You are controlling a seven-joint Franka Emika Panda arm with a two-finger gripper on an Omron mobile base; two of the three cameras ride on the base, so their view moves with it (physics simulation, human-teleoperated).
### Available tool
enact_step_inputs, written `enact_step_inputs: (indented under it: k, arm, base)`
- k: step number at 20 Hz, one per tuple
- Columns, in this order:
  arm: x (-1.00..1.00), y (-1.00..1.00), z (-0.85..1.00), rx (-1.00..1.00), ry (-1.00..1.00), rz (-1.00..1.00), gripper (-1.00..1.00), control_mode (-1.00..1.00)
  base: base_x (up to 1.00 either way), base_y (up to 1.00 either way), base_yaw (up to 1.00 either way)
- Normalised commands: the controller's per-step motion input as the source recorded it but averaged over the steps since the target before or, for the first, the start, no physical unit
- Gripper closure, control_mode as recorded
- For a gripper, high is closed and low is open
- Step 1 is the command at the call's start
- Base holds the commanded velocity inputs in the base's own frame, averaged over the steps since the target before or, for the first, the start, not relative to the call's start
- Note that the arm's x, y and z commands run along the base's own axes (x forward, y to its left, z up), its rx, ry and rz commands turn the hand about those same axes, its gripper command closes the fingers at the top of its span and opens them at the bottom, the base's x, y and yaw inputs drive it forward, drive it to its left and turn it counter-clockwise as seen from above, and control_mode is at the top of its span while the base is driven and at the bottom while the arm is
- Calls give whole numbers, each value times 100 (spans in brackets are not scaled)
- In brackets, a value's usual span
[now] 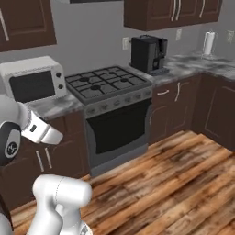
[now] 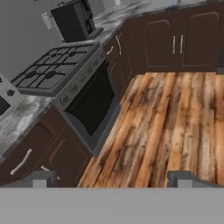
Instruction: Place the chicken drumstick on the counter behind the older chicken drumstick on the same shelf of the fridge to maintain FIFO order. Close the fridge door when finished.
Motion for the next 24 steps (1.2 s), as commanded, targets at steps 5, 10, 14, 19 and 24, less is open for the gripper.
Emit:
enact_step_inputs:
  k: [5,10,14,19,24]
  arm:
    - [0,0,0,0,0,0,-100,100]
    - [0,0,0,0,0,0,-100,100]
    - [0,0,0,0,0,0,-100,100]
    - [0,0,0,0,0,0,-100,100]
    - [0,0,0,0,0,0,-100,100]
  base:
    - [100,-23,32]
    - [40,-6,82]
    - [7,-1,91]
    - [38,-28,85]
    - [43,-63,72]
